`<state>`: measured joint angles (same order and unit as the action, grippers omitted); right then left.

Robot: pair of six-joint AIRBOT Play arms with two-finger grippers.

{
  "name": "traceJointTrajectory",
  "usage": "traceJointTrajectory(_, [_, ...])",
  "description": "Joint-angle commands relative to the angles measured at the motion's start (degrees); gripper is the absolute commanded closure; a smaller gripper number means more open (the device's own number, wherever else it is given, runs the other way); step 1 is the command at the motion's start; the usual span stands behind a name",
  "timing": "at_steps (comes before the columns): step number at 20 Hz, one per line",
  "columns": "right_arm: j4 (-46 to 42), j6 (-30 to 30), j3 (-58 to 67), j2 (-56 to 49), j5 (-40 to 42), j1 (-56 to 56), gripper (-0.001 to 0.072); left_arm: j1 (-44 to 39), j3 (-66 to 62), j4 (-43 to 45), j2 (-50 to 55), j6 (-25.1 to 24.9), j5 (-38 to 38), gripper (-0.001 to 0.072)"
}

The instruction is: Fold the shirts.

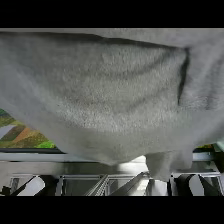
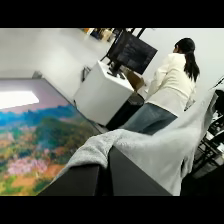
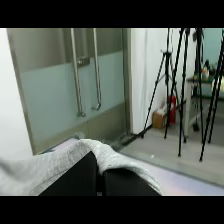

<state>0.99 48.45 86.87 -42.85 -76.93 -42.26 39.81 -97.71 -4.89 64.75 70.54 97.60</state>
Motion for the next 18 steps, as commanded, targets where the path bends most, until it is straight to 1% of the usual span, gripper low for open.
traceJointTrajectory(1, [-5.8, 0.8, -6.2, -4.3, -0.9, 5.5, 0.0696, -11.0, 7.5, 14.8, 7.5, -0.2, 1.4, 0.0683])
traceJointTrajectory(2, [-9.4, 0.2, -9.9, -5.9, -0.2, 8.7, 0.0696, -14.8, 9.5, 17.4, 10.5, -1.4, 1.2, 0.0683])
traceJointTrajectory(3, [-12.9, -0.2, -13.9, -7.5, 2.3, 11.9, 0.0696, -18.3, 11.2, 20.4, 14.2, -2.6, 0.3, 0.0684])
traceJointTrajectory(5, [-18.0, -2.6, -22.8, -12.3, 11.8, 18.2, 0.0696, -23.1, 13.2, 26.8, 22.7, -3.8, -2.9, 0.0683])
traceJointTrajectory(7, [-18.0, -6.9, -29.7, -20.9, 21.4, 22.7, 0.0696, -25.5, 12.6, 29.2, 33.7, -3.9, -5.6, 0.0683])
traceJointTrajectory(9, [-16.0, -10.8, -30.9, -32.2, 27.5, 25.4, 0.0696, -26.1, 7.6, 29.1, 46.7, -2.6, -5.8, 0.0684])
traceJointTrajectory(11, [-7.2, -17.9, -29.5, -44.2, 28.5, 25.9, 0.0696, -26.4, -0.7, 29.1, 58.9, -1.4, -5.7, 0.0693])
traceJointTrajectory(13, [3.8, -24.2, -26.4, -54.5, 26.9, 25.6, 0.0696, -26.4, -9.9, 28.1, 67.3, 0.2, -5.8, 0.0693])
traceJointTrajectory(15, [8.9, -26.2, -22.7, -61.0, 24.2, 24.9, 0.0696, -26.5, -18.2, 27.8, 72.1, 2.0, -8.0, 0.0692])
traceJointTrajectory(17, [9.2, -25.9, -18.8, -64.7, 23.3, 24.5, 0.0696, -26.3, -23.3, 27.7, 74.4, 4.6, -11.8, 0.0691])
traceJointTrajectory(18, [9.2, -25.9, -17.6, -65.5, 23.3, 24.4, 0.0696, -26.2, -23.8, 27.7, 74.4, 4.5, -14.1, 0.069])
